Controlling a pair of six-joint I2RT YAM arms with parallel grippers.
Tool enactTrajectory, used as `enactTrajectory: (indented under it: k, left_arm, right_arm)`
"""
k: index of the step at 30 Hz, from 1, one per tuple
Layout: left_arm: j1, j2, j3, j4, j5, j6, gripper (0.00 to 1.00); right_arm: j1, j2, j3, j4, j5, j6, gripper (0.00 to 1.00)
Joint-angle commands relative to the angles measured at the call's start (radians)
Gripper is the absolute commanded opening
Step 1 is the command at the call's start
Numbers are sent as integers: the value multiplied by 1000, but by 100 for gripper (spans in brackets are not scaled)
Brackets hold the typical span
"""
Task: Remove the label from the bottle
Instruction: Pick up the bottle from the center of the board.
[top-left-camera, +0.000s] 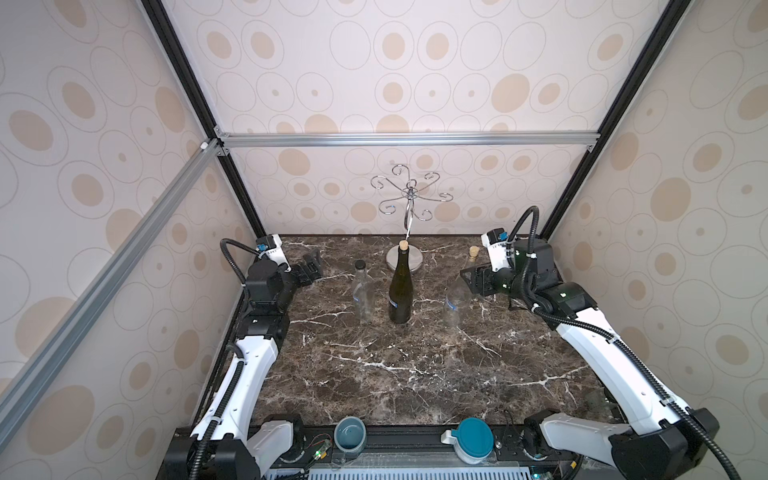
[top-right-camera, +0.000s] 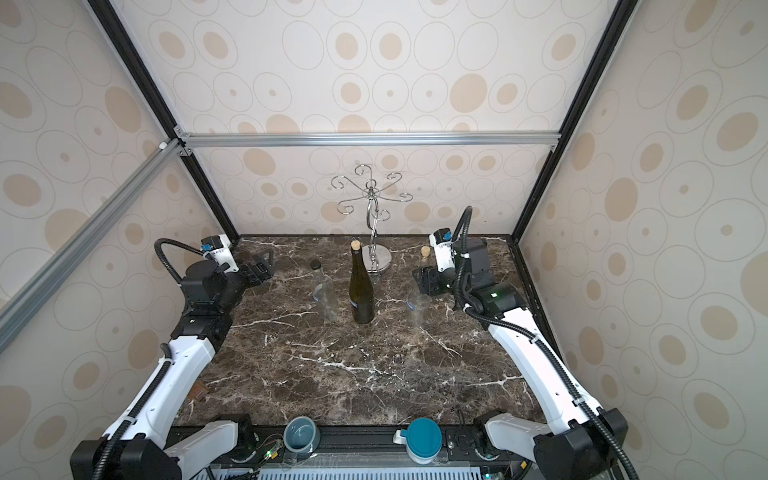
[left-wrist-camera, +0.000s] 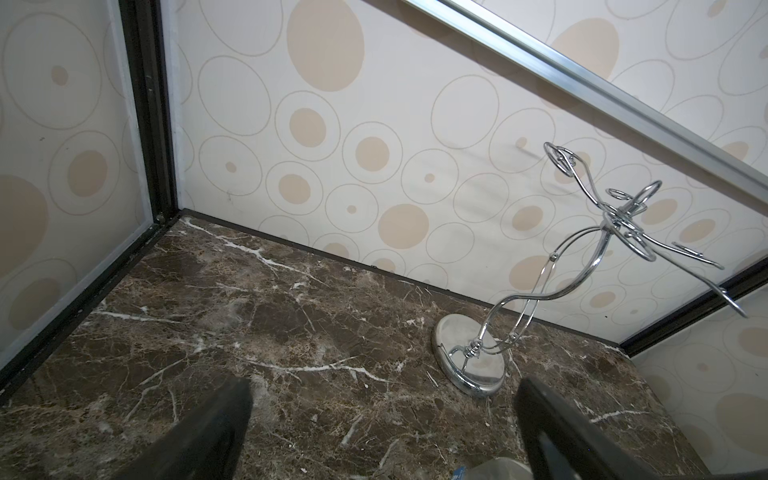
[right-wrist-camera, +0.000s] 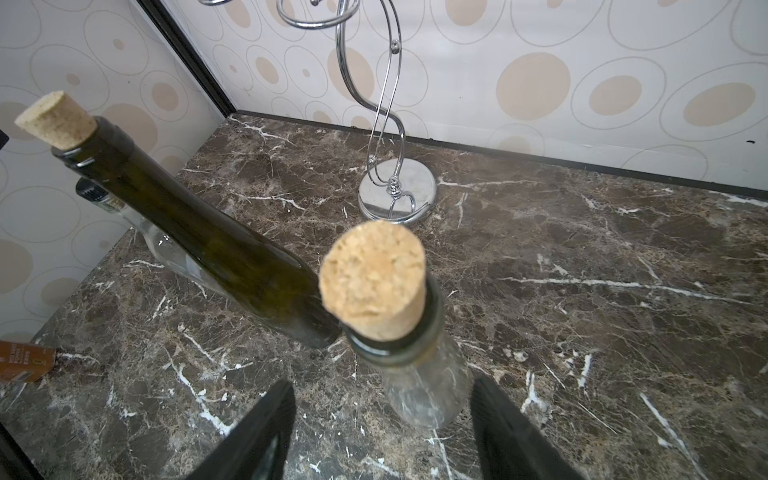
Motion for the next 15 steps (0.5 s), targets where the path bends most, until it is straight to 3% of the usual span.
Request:
enactTrajectory:
  k: [1,15]
  left_arm:
    - [-4,2,39,14,-1,-5,100]
    - [-4,14,47,6,0,24,100]
  right_arm:
    - [11,4,26,11,-4,-12,69]
    - [19,43,40,24,10,-14,68]
